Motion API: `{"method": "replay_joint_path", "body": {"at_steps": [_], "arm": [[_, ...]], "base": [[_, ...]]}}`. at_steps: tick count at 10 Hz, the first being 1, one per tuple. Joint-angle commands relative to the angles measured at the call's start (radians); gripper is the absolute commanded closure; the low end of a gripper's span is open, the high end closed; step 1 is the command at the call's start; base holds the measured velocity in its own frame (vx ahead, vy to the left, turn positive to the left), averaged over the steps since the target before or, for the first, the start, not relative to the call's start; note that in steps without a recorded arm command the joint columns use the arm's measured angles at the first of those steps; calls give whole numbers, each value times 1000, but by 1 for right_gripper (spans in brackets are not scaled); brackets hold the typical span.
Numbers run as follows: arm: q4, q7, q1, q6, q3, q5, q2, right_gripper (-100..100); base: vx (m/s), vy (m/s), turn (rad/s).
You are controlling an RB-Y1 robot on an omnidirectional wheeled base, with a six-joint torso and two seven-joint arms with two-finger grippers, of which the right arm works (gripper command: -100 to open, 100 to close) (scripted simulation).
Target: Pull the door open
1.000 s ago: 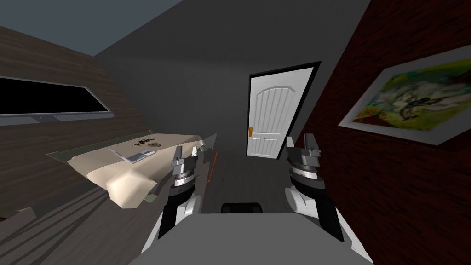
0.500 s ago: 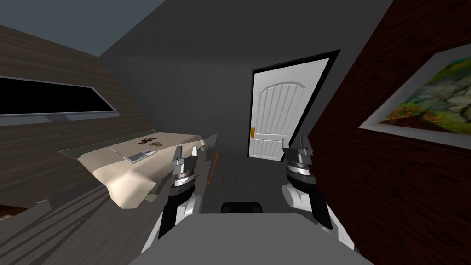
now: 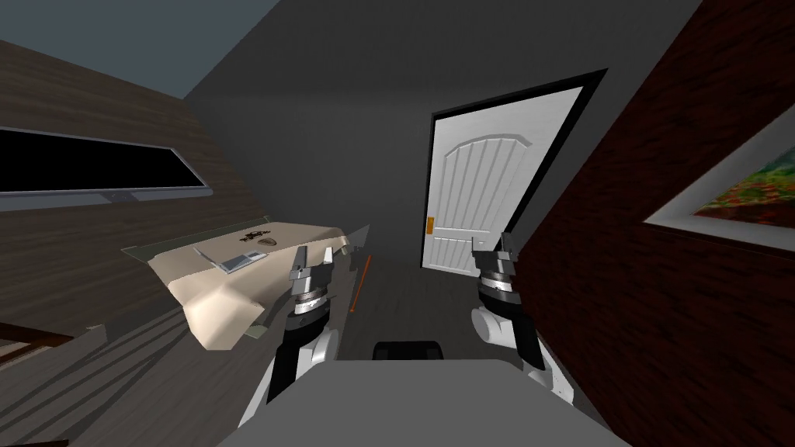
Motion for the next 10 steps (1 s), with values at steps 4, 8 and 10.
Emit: {"method": "replay_joint_path", "body": {"at_steps": [4,8,10], "arm": [[107,-58,-57,8,-7,-108,-18,-100],[208,-110,-108,11,-9,-205,-29,-100],[260,-137,-134,12,-10,-256,-34,-100]], "base": [[95,-36,78],[93,-51,91],[100,-23,90]]}}
